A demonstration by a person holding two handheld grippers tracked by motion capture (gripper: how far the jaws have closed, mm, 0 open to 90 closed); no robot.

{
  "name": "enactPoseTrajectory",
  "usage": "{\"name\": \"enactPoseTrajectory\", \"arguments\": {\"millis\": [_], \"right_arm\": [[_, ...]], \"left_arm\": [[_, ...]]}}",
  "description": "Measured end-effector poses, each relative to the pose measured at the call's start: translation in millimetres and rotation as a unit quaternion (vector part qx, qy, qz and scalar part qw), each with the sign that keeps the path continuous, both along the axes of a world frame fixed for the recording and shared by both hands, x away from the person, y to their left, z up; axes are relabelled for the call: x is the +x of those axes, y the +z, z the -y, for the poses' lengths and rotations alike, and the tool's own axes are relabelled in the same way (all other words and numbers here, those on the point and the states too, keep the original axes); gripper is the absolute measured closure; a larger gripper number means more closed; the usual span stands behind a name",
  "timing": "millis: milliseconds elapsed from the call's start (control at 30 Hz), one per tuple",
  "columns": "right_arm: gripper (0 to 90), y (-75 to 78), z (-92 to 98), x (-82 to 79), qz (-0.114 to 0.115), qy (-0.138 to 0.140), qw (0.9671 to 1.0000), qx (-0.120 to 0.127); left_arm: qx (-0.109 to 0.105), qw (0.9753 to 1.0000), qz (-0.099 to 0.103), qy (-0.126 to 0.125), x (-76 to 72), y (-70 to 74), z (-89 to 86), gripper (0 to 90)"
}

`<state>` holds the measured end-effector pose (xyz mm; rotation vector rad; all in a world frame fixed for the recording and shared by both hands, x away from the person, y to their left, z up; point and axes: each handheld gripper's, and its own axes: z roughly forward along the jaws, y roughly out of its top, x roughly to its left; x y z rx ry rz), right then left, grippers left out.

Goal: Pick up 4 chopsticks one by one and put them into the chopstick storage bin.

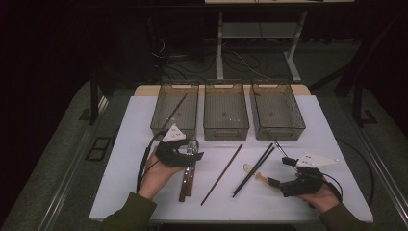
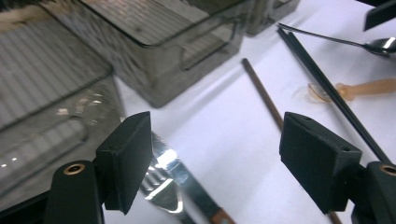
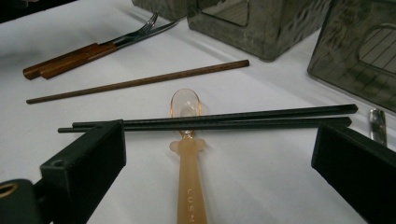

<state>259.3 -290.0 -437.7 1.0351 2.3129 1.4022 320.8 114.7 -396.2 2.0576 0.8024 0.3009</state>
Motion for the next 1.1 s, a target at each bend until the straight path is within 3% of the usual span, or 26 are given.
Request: {"name": "enactPoseTrajectory", "arguments": {"millis": [367, 500, 733, 1100], "right_arm": [[3.1, 0.0, -1.5, -2.1, 0.004, 0.003, 1.0, -0.004], [3.1, -0.2, -1.5, -2.8, 0.003, 0.003, 1.0, -0.006], [3.1, -0.4, -1.5, -2.7, 0.005, 0.001, 1.0, -0.008], [3.1, -0.3, -0.8, -3.3, 0.005, -0.002, 0.9999, -0.009]], "left_arm": [[0.002, 0.9996, -0.004, -0.027, -21.0, -14.1, 27.0, 26.5], [0.009, 0.999, -0.011, -0.042, -25.4, -20.2, 35.3, 32.8], [-0.002, 0.9982, -0.033, -0.05, -29.9, -28.5, 45.7, 48.0], [0.028, 0.9947, -0.07, -0.07, -30.9, -40.1, 58.9, 67.0]]}}
